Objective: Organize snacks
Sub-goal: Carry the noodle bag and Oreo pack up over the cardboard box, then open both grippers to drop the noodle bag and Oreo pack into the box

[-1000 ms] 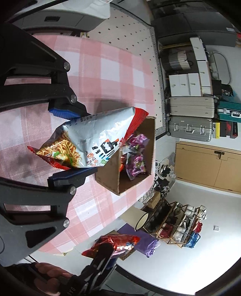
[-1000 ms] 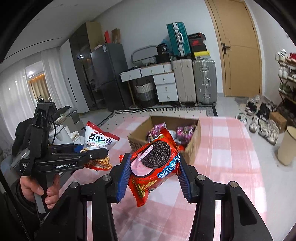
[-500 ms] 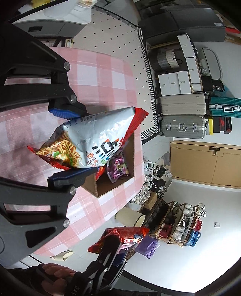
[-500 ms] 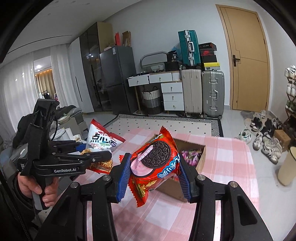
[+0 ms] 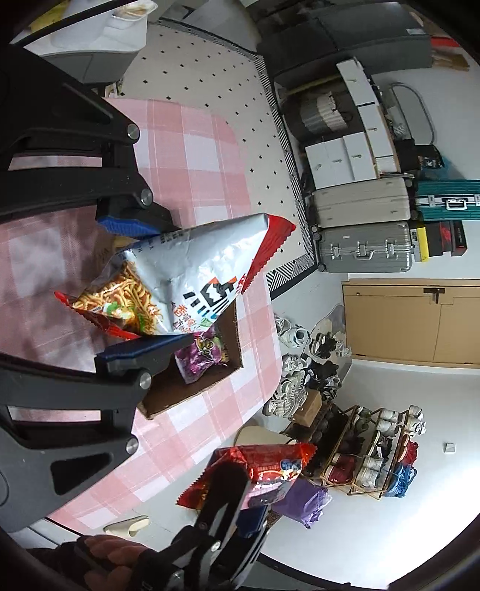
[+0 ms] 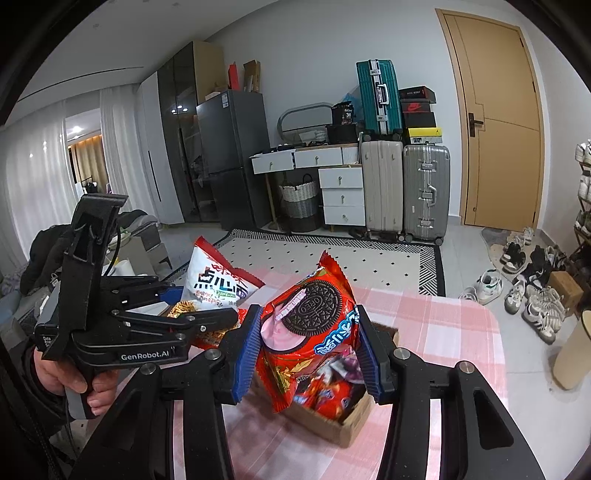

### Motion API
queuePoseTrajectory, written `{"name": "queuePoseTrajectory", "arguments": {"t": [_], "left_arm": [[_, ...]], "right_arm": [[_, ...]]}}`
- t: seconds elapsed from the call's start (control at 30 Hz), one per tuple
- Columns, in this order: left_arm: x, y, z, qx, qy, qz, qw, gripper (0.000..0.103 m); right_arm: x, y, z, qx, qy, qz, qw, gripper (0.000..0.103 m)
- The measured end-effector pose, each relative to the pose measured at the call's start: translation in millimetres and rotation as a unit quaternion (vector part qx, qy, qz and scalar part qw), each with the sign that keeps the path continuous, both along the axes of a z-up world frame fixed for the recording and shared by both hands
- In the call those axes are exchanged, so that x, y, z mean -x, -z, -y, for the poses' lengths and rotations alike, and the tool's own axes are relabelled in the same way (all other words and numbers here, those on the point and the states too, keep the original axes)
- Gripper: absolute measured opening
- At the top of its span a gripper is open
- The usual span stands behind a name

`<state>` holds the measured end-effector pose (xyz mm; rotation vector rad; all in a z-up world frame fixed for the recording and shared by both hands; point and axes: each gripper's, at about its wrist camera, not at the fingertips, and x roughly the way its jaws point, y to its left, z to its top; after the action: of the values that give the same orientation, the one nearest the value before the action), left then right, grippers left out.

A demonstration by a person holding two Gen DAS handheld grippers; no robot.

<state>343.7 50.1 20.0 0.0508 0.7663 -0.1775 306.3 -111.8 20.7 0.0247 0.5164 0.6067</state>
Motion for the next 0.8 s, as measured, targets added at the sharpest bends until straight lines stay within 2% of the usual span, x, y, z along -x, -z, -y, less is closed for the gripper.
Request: {"name": "queuePoseTrajectory", "arguments": {"t": [0.33,0.8], "left_arm": [[-61,25,29,0.004,0.013,-0.018,0.9997,0.042],[-122,76,44,0.018,0.026,-0.056,0.9979,0.043]], "right_arm": [[-59,25,-14,0.007,-0.003,-0.027,1.000,0.048],[-102,78,-35,0.027,-0.006,-0.067,0.997,0.048]]}}
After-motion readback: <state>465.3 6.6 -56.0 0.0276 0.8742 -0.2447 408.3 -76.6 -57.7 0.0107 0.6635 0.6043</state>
